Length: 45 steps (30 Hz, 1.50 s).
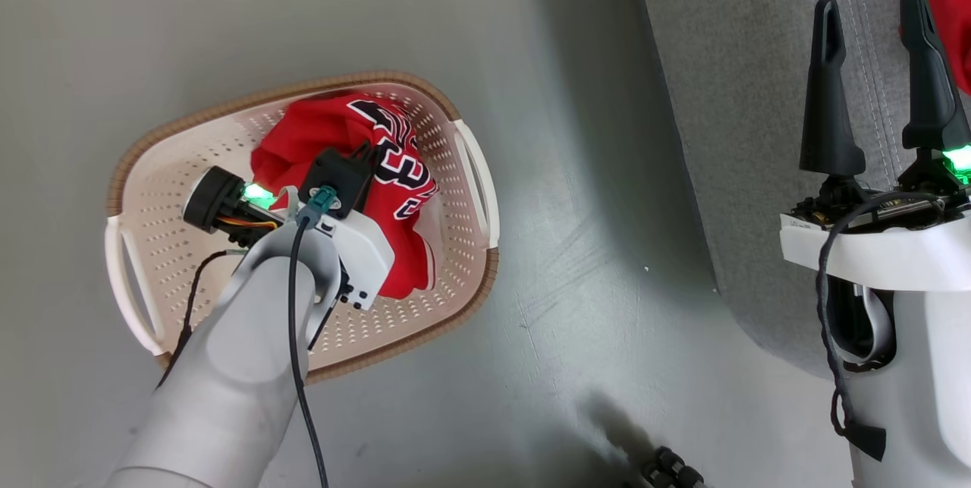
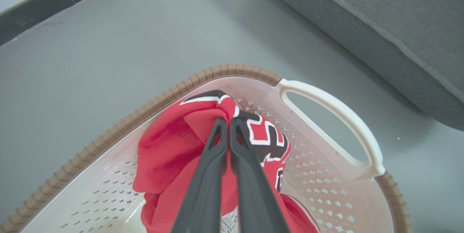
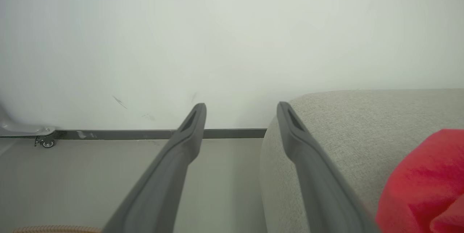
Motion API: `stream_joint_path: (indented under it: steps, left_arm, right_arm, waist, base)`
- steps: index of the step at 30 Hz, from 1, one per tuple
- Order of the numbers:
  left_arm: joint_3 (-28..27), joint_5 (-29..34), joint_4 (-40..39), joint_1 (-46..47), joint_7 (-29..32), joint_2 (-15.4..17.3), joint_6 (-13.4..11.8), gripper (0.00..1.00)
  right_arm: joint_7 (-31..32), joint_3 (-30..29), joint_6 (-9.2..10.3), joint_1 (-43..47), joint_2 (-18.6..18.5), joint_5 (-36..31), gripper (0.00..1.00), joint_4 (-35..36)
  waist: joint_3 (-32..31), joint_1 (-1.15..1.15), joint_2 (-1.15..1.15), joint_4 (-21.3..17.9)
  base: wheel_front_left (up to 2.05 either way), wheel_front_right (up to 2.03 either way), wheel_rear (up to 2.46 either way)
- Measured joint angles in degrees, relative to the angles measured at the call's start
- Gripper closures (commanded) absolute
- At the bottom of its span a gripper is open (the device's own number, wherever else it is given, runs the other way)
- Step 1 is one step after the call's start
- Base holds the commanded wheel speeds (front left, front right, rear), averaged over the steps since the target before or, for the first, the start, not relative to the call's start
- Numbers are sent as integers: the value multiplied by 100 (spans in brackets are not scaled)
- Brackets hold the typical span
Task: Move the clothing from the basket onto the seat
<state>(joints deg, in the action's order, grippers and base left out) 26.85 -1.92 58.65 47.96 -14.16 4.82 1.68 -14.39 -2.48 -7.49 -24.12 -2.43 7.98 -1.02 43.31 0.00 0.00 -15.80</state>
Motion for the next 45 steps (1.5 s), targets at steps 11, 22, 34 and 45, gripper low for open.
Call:
stream_joint_path:
  steps: [11, 22, 34, 45]
  left_arm:
    - [-65, -97, -933, -233, -7, 21, -23, 100]
    - [-336, -263, -2036, -611, -26, 69, -219, 100]
    - [-631, -410, -2856, -1006, -31, 174, -327, 100]
    - [-851, -504, -3419, -1407, -31, 313, -369, 100]
  right_arm:
    - [0, -42, 0, 6, -2, -299, 0, -113]
    - [-5, -40, 0, 38, -5, -509, 0, -289]
    - [-5, 82, 0, 43, -10, -634, 0, -519]
    - [-5, 260, 0, 187, -123, -835, 0, -854]
  waist:
    - [-347, 0, 0, 182]
    - [-783, 0, 0, 358]
    - [-1325, 0, 0, 550]
    - [-1949, 0, 0, 771]
  base:
    - [0, 0, 0]
    - [0, 0, 0]
    - [0, 0, 0]
    - [0, 0, 0]
